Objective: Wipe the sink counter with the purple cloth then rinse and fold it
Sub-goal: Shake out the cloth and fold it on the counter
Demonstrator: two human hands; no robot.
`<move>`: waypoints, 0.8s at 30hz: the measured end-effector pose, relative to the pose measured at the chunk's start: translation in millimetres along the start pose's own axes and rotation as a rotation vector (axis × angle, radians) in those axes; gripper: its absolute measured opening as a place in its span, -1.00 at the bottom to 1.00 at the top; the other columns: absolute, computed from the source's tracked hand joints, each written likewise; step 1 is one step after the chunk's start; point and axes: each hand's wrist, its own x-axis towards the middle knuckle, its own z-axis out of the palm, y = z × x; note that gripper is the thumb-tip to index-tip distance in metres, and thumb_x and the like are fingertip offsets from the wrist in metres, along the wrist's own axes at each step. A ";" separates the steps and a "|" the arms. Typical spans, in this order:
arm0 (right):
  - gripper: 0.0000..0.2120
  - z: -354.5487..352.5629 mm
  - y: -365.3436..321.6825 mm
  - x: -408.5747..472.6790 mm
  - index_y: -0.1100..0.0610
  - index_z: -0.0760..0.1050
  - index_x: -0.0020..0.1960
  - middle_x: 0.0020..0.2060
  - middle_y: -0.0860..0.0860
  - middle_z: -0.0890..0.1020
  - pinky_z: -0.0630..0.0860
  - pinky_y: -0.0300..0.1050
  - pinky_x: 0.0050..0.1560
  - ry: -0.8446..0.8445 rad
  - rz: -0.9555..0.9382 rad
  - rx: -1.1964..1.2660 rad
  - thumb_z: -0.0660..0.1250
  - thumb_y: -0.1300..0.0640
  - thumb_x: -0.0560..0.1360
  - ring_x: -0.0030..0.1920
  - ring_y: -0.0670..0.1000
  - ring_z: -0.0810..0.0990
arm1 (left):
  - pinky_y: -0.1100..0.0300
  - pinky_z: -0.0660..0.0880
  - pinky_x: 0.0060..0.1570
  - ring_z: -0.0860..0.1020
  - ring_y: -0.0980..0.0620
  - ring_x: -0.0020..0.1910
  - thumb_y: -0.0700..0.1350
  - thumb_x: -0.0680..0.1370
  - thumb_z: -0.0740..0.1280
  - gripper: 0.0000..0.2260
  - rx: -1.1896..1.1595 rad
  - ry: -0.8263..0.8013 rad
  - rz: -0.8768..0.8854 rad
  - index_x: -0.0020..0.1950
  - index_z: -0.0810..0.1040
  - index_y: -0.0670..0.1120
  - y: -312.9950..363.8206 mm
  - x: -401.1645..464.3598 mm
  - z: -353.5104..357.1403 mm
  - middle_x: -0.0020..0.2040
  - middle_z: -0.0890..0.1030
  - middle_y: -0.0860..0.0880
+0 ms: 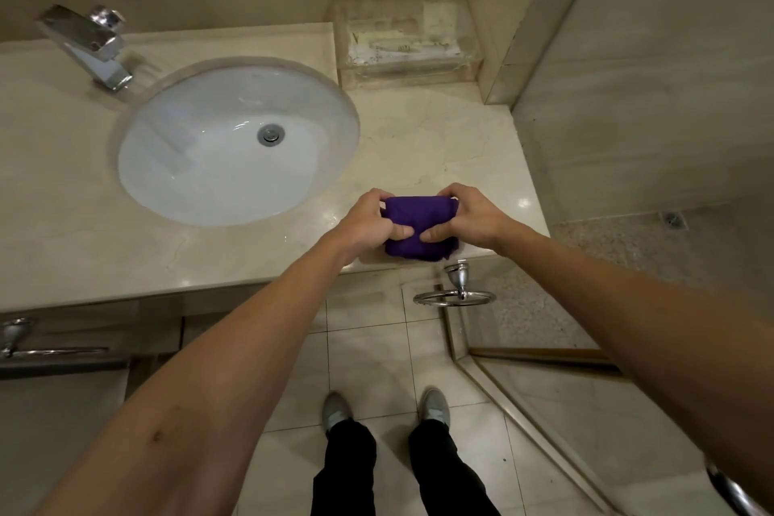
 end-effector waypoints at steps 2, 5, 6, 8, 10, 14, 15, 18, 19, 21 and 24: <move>-0.34 -3.0 -9.5 -2.8 0.16 0.46 0.25 0.13 0.13 0.62 0.63 0.15 0.16 0.001 0.009 0.121 0.68 0.25 0.25 0.15 0.17 0.62 | 0.14 0.58 -0.12 0.59 -0.09 0.11 -0.28 0.47 0.50 -0.45 -0.089 -0.005 0.002 0.40 0.37 -0.11 7.3 -2.5 -7.0 0.18 0.56 -0.12; -0.30 -11.3 -32.7 -5.3 0.17 0.41 0.30 0.14 0.18 0.64 0.65 0.28 0.10 -0.004 0.031 0.289 0.66 0.32 0.27 0.12 0.22 0.67 | -0.08 0.64 0.01 0.64 -0.15 0.09 -0.29 0.48 0.49 -0.49 -0.150 -0.008 0.015 0.37 0.40 -0.10 28.5 -5.5 -23.9 0.14 0.60 -0.13; -0.28 -15.3 -45.0 -5.4 0.17 0.38 0.33 0.14 0.18 0.65 0.65 0.29 0.08 0.011 0.027 0.339 0.65 0.33 0.28 0.10 0.21 0.68 | -0.11 0.64 0.04 0.65 -0.16 0.07 -0.29 0.49 0.49 -0.51 -0.181 -0.001 0.025 0.35 0.41 -0.10 39.6 -5.8 -32.5 0.14 0.62 -0.13; -0.26 -24.1 -73.5 -4.6 0.16 0.35 0.35 0.14 0.18 0.66 0.68 0.21 0.02 0.070 0.002 0.430 0.65 0.32 0.29 0.04 0.18 0.69 | -0.11 0.63 0.05 0.66 -0.14 0.01 -0.30 0.49 0.49 -0.56 -0.256 0.027 0.048 0.29 0.43 -0.09 65.4 -6.2 -51.0 0.10 0.65 -0.10; -0.29 -33.9 -105.4 -0.9 0.15 0.37 0.33 0.14 0.15 0.65 0.67 0.11 -0.06 0.133 -0.026 0.511 0.65 0.30 0.29 0.05 0.16 0.69 | -0.10 0.63 0.02 0.67 -0.11 -0.08 -0.32 0.48 0.48 -0.64 -0.303 0.067 0.065 0.22 0.50 -0.13 95.5 -4.7 -68.5 0.02 0.66 -0.08; -0.46 -53.0 -168.8 13.2 0.14 0.43 0.19 0.07 0.11 0.66 0.65 0.17 0.10 0.220 -0.071 0.601 0.62 0.30 0.34 0.07 0.17 0.69 | -0.08 0.65 -0.05 0.65 -0.12 -0.18 -0.34 0.50 0.45 -0.72 -0.343 0.148 0.075 0.17 0.50 -0.20 155.8 1.6 -101.2 -0.06 0.64 -0.11; -0.54 -57.0 -181.2 17.6 0.11 0.43 0.10 0.04 0.09 0.64 0.63 0.21 0.17 0.236 -0.082 0.623 0.61 0.31 0.35 0.10 0.19 0.68 | -0.06 0.64 -0.07 0.63 -0.11 -0.19 -0.33 0.51 0.44 -0.77 -0.351 0.157 0.074 0.13 0.50 -0.20 167.5 5.3 -107.2 -0.08 0.63 -0.11; -0.61 -70.3 -209.2 41.9 0.05 0.40 -0.04 -0.04 0.05 0.60 0.62 0.19 0.19 0.273 -0.095 0.646 0.58 0.32 0.40 0.14 0.20 0.65 | -0.07 0.63 -0.01 0.60 -0.09 -0.20 -0.32 0.54 0.41 -0.83 -0.370 0.173 0.054 0.08 0.50 -0.17 196.2 26.1 -124.0 -0.09 0.61 -0.10; -0.62 -75.6 -215.5 53.1 0.05 0.40 -0.05 -0.04 0.05 0.60 0.63 0.16 0.16 0.278 -0.090 0.648 0.57 0.32 0.40 0.13 0.19 0.65 | -0.06 0.64 -0.05 0.61 -0.10 -0.20 -0.31 0.54 0.42 -0.80 -0.370 0.181 0.045 0.13 0.50 -0.18 202.8 38.9 -128.3 -0.07 0.61 -0.11; -0.65 -83.7 -223.7 75.7 0.04 0.43 -0.07 -0.06 0.03 0.62 0.65 0.08 0.08 0.287 -0.077 0.635 0.57 0.32 0.41 0.08 0.15 0.65 | -0.01 0.63 -0.20 0.62 -0.11 -0.21 -0.29 0.53 0.43 -0.73 -0.359 0.204 0.039 0.21 0.50 -0.22 211.8 63.1 -134.7 -0.07 0.62 -0.13; -0.70 -99.9 -224.6 129.7 0.07 0.50 -0.02 -0.02 0.05 0.65 0.64 -0.05 -0.15 0.289 -0.039 0.595 0.56 0.31 0.41 -0.02 0.09 0.67 | 0.05 0.56 -0.36 0.62 -0.12 -0.23 -0.28 0.54 0.43 -0.70 -0.327 0.238 0.021 0.25 0.48 -0.23 221.1 117.6 -139.3 -0.09 0.62 -0.13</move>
